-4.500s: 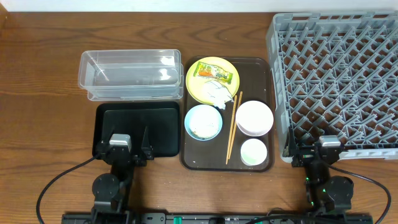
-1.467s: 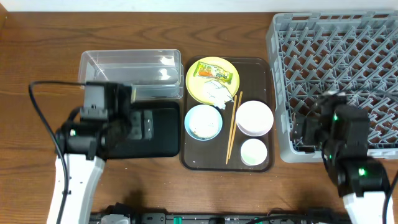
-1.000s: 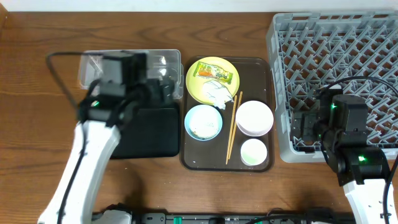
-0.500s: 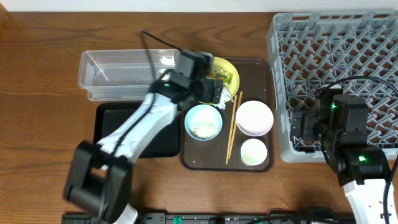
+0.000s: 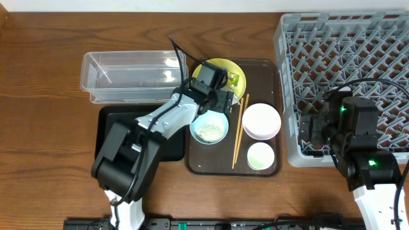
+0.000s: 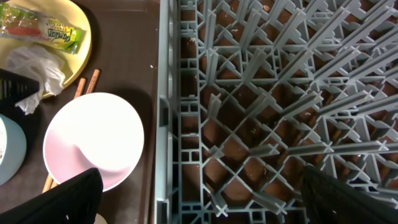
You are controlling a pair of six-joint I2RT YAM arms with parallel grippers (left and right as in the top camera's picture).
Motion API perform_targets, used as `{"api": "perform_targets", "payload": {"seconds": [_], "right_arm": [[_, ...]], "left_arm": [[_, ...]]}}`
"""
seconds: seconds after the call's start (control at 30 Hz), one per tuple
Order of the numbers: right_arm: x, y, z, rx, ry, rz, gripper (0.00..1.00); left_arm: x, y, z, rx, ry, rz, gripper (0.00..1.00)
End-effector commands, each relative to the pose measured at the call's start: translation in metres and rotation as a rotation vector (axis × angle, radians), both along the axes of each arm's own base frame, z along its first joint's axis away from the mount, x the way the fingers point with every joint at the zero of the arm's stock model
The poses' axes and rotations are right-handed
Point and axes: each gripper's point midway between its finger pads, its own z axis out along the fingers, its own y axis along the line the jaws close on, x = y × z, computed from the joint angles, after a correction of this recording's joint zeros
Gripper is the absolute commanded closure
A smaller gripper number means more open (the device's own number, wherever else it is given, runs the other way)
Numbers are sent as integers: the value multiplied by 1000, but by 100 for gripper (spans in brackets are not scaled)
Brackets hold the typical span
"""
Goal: Sort waste into correct bins and load items into the dishwasher rack
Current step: 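Grasp the tissue and drop it into the clear plastic bin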
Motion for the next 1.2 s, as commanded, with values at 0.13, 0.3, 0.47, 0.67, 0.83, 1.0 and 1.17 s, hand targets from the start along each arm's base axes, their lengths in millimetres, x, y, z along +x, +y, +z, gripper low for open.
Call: {"api": "perform_targets", "payload": {"seconds": [0.13, 0.3, 0.47, 0.67, 0.83, 1.0, 1.17], "right_arm": [[3, 4, 9, 6, -21, 16, 1], [2, 4, 9, 6, -19, 16, 1], [2, 4, 9, 6, -18, 16, 1], [2, 4, 8, 5, -15, 16, 1], [2, 4, 8, 5, -15, 16, 1], [2, 4, 8, 5, -15, 16, 1], [2, 4, 8, 5, -15, 16, 1]], "left_arm": [[7, -2, -5, 8, -4, 9, 67], [18, 0, 30, -34, -79, 25, 87], [34, 26, 100, -70, -225, 101, 88], [48, 101, 151, 6, -336, 297, 88], [51, 146, 139, 45, -284, 387, 73], [55, 155, 146, 23, -296, 416, 39], [51, 134, 168, -15, -353, 378, 38]]}}
